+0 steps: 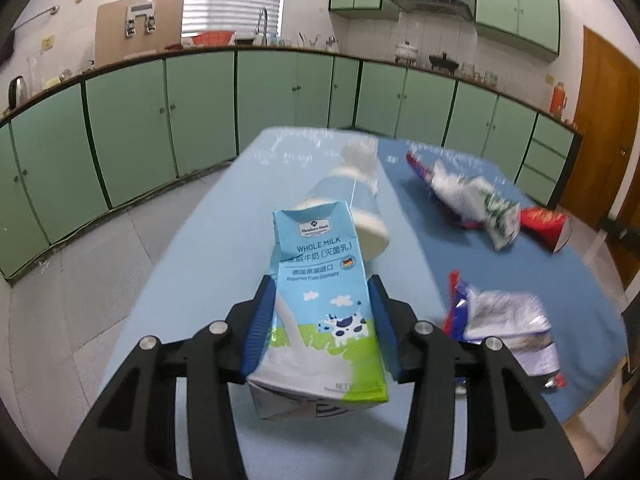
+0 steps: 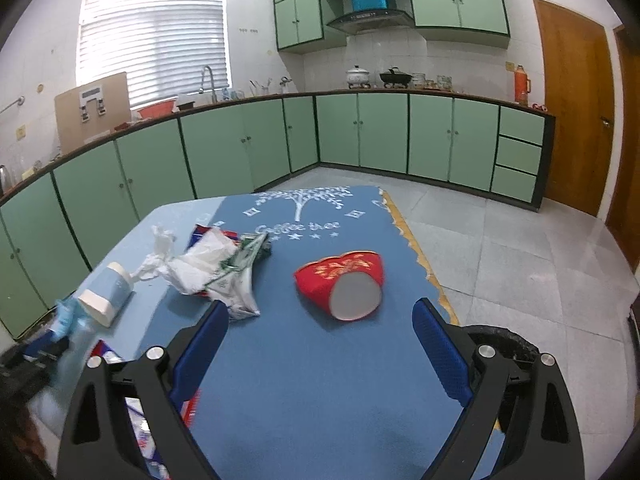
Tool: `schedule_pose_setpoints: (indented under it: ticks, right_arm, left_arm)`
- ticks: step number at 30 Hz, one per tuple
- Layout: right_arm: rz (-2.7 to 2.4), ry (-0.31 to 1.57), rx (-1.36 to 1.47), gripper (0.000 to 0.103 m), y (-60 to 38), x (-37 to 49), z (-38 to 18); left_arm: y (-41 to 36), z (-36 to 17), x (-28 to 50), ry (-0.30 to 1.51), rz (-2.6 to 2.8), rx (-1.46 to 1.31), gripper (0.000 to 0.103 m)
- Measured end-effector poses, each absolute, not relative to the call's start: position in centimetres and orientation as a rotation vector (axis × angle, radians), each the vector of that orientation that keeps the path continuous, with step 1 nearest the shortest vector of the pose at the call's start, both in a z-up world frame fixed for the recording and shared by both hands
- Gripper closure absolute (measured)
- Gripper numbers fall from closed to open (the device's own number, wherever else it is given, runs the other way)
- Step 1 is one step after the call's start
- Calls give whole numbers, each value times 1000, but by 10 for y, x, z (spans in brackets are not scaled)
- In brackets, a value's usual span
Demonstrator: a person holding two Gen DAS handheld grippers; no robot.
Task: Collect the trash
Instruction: 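Grasp the red paper cup with the right tool while the left tool holds the milk carton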
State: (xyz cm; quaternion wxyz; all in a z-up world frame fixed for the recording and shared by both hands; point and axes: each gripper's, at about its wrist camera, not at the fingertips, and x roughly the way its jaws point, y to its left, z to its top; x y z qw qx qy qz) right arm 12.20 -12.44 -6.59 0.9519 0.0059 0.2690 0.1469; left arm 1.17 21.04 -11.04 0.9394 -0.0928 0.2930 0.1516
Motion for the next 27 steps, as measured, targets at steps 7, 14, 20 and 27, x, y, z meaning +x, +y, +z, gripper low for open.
schedule_pose_setpoints:
  ticks: [7, 14, 20, 27]
  right_arm:
    - [276, 568, 15, 12, -135, 156, -77]
    - [278, 613, 6, 12, -129, 190, -91]
    - [278, 663, -22, 12, -125, 215, -100]
    - [303, 755, -22, 12, -122, 236, -115]
  left_arm:
    - [186, -67, 39, 519, 222, -178, 58]
    - [143, -65, 105, 550, 128, -164, 58]
    - [124, -76, 148, 590, 105, -174, 58]
    - [123, -89, 164, 637, 119, -170, 58]
